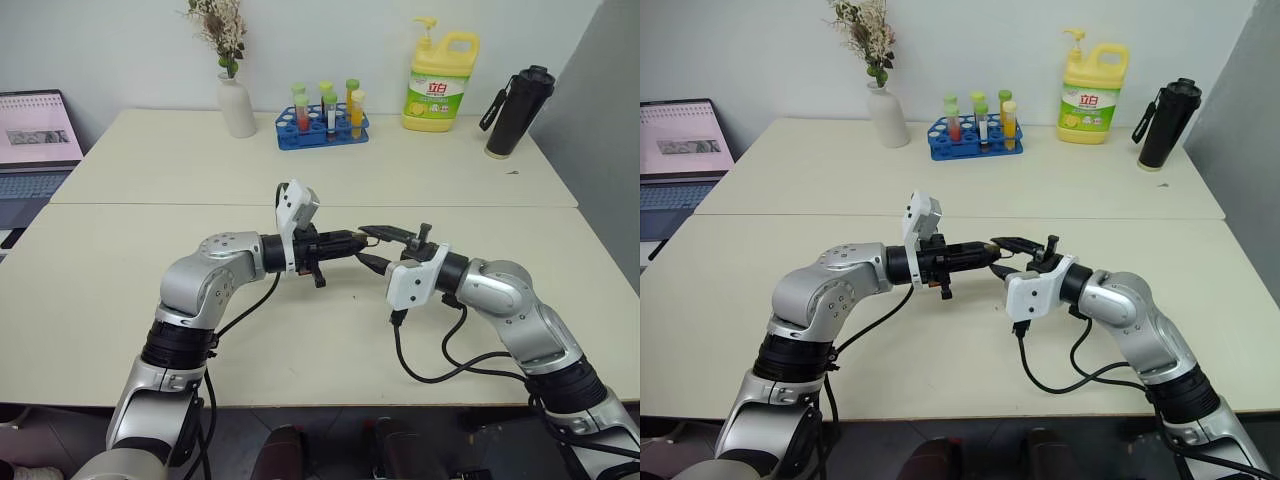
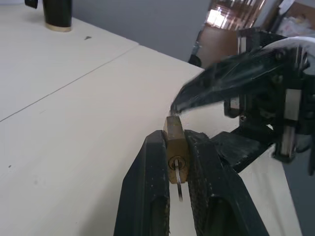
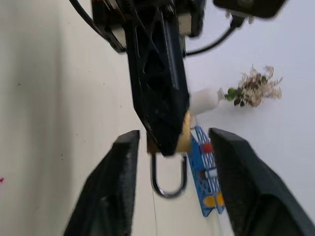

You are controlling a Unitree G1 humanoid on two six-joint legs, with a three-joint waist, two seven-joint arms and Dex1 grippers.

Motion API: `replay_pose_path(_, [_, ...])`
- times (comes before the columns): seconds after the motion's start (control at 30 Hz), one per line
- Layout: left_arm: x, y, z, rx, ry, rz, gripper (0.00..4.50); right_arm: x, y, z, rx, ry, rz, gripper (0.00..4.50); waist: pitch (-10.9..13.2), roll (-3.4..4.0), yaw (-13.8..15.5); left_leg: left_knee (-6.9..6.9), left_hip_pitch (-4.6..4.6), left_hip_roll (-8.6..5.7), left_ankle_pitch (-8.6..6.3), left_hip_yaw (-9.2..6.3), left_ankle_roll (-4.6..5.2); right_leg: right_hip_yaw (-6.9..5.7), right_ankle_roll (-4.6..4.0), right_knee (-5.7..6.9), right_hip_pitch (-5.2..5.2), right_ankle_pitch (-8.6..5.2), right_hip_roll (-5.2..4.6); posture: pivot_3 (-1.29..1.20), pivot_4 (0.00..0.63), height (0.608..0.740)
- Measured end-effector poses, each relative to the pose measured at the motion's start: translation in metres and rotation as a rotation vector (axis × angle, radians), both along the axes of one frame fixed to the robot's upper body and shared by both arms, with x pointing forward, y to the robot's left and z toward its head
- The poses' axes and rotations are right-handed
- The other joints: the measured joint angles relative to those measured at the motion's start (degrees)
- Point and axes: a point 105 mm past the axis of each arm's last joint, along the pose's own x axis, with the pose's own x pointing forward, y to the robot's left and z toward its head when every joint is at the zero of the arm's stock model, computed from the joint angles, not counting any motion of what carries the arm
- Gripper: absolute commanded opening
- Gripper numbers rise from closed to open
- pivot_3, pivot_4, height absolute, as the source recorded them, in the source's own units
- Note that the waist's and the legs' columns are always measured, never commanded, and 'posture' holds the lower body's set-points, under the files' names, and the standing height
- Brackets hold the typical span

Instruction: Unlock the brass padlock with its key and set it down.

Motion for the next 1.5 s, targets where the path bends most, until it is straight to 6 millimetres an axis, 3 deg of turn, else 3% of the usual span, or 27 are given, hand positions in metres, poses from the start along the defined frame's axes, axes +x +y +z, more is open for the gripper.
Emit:
replay_pose_path(0.07, [0.005,0.001,0.003,0.000,-0.009,-0.005,0.19,0.004,-0.031,-0.005,-0.035,0.053,-0.084,2.65,0.01,-0.02,0.53,0.03,-0.06,-0.06,0.00,-0.02,0.00,-0.08,0.00,-0.05,0.01,0.00,-0.04,0.00,0.150,0.740])
replay_pose_path(0.17, [0.011,0.005,0.009,0.003,-0.028,-0.007,0.19,-0.001,-0.061,-0.015,-0.061,0.148,-0.140,2.02,0.01,-0.02,0.79,0.01,-0.05,-0.06,-0.01,0.05,0.01,-0.02,0.00,-0.13,0.03,0.00,-0.04,0.00,0.150,0.740])
replay_pose_path(0.37, [0.008,0.000,0.009,-0.012,-0.021,-0.075,0.19,-0.029,-0.043,-0.008,0.017,0.242,0.018,0.01,0.01,-0.01,-0.37,-0.03,0.04,0.03,-0.01,0.02,0.01,0.02,0.04,-0.07,0.03,-0.02,0.03,0.00,0.150,0.740])
replay_pose_path(0.5, [0.001,-0.003,0.007,-0.014,-0.011,-0.134,0.19,-0.036,-0.023,0.005,0.099,0.242,0.098,0.00,0.01,-0.01,-0.32,-0.02,0.06,0.04,0.00,-0.03,0.00,-0.01,0.16,0.01,0.03,-0.09,0.09,0.00,0.150,0.740])
replay_pose_path(0.67, [-0.006,-0.004,0.010,-0.019,-0.007,-0.188,0.19,-0.032,-0.016,0.015,0.117,0.224,0.116,0.00,0.01,-0.01,-0.09,0.02,0.02,0.01,0.00,-0.01,0.01,0.01,0.12,-0.02,0.03,-0.07,0.04,0.00,0.150,0.740])
replay_pose_path(1.1, [-0.027,-0.002,0.012,-0.012,-0.014,-0.272,0.19,-0.025,-0.017,0.011,0.088,0.242,0.128,0.00,0.01,-0.01,-0.07,0.00,0.01,0.02,0.00,-0.02,0.01,-0.01,0.10,-0.04,0.03,-0.06,0.04,0.00,0.150,0.740])
replay_pose_path(1.5, [-0.032,0.001,0.012,-0.017,0.016,-0.311,0.19,-0.031,-0.012,0.002,0.042,0.281,0.204,0.00,0.01,-0.01,-0.08,0.00,0.01,0.02,0.00,-0.02,0.01,-0.01,0.11,-0.03,0.03,-0.06,0.04,0.00,0.150,0.740])
